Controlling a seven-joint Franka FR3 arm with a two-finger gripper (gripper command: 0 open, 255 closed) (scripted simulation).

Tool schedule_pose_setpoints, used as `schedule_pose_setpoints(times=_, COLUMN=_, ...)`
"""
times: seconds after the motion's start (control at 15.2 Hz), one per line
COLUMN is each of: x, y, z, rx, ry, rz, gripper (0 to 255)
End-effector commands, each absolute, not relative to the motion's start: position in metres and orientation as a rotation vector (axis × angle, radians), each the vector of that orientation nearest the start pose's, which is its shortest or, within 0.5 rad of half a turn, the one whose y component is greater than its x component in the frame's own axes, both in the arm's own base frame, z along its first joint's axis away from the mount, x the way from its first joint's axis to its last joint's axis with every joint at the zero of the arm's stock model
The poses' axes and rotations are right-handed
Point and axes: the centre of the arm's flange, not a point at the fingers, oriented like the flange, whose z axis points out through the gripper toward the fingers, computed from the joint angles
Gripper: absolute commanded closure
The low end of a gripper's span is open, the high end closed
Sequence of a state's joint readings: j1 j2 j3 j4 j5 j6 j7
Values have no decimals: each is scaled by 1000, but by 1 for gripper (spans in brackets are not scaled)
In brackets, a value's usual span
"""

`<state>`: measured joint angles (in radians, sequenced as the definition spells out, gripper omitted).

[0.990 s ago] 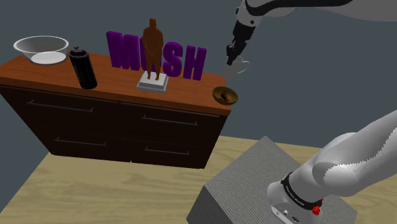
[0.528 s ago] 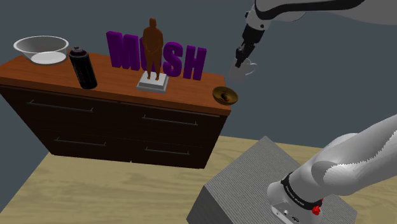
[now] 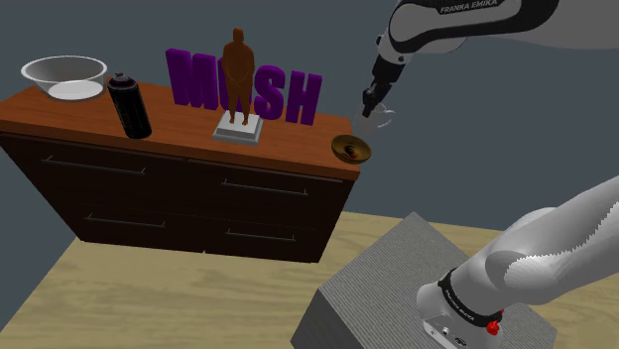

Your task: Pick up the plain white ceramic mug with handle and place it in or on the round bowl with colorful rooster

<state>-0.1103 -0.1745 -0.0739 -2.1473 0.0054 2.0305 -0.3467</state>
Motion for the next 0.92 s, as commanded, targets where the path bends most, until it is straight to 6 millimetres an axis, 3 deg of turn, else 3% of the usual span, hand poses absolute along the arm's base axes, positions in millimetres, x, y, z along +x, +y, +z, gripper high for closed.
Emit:
schedule_pose_setpoints(times=0.0, x=497, y=-94, z=471, rx=-3128, ry=-252, rz=-95, gripper=255)
schedule_pose_setpoints(times=0.59, x=497, y=-94, z=423, rx=-3128, ry=-252, rz=-95, gripper=255)
schedule_pose_setpoints(times=0.86, x=497, y=-94, z=423, rx=-3128, ry=-252, rz=-95, gripper=255)
